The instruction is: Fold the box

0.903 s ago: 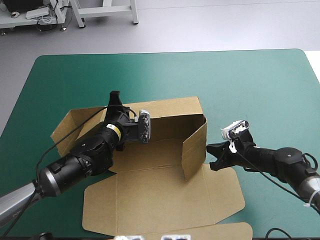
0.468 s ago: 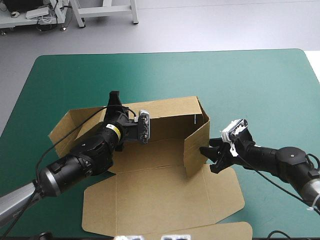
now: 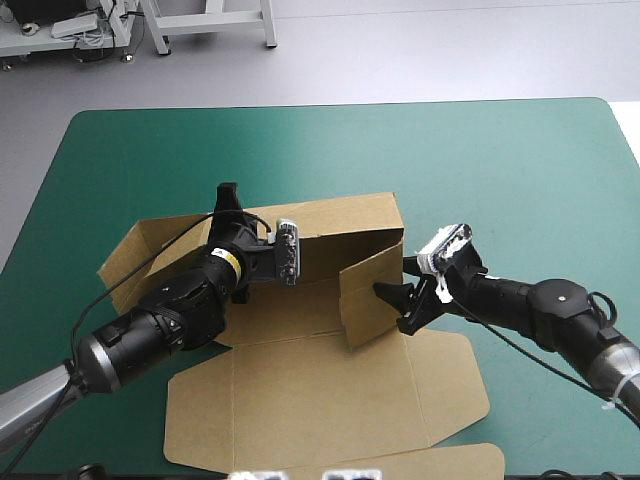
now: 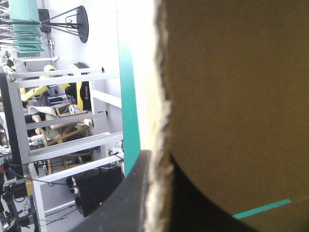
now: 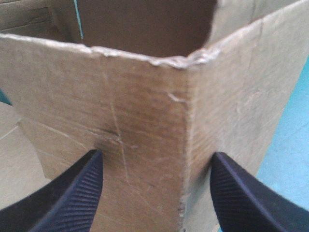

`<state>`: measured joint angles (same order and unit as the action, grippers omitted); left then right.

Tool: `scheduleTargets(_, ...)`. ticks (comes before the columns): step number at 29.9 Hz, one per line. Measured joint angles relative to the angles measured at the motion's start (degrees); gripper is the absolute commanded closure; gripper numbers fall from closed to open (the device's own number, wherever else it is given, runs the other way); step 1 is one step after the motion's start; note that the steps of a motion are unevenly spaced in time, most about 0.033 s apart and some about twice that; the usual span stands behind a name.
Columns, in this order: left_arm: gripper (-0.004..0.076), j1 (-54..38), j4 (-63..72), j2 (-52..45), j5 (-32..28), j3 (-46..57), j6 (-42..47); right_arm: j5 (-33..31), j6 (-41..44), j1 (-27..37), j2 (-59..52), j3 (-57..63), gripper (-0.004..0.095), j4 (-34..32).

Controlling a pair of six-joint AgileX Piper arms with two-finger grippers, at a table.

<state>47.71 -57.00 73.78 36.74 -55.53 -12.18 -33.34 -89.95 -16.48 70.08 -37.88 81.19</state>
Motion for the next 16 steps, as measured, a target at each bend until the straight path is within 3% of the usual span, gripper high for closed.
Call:
scheduleTargets(3,0.0733,0.0,1.79,0.0,-0.06,-0.07,0.97,6.28,0.77,-3.38,0.73,-0.88,0.0342,0.25)
scheduleTargets(5,0.0732,0.0,3.63,-0.16,-0.1,-0.07,1.06,9.58,1.31,-5.15,0.77,-0.95,0.0416,0.36)
scheduleTargets(13,0.0733,0.31,8.37,-0.47,0.03,-0.3,1.08,14.96,2.31,-6.24,0.77,-0.96,0.0863,0.47)
scheduleTargets(16,0.0732,1.33,8.5,-0.53,0.95,-0.37,1.08,16.61,2.42,-6.24,0.77,-0.96,0.0925,0.47)
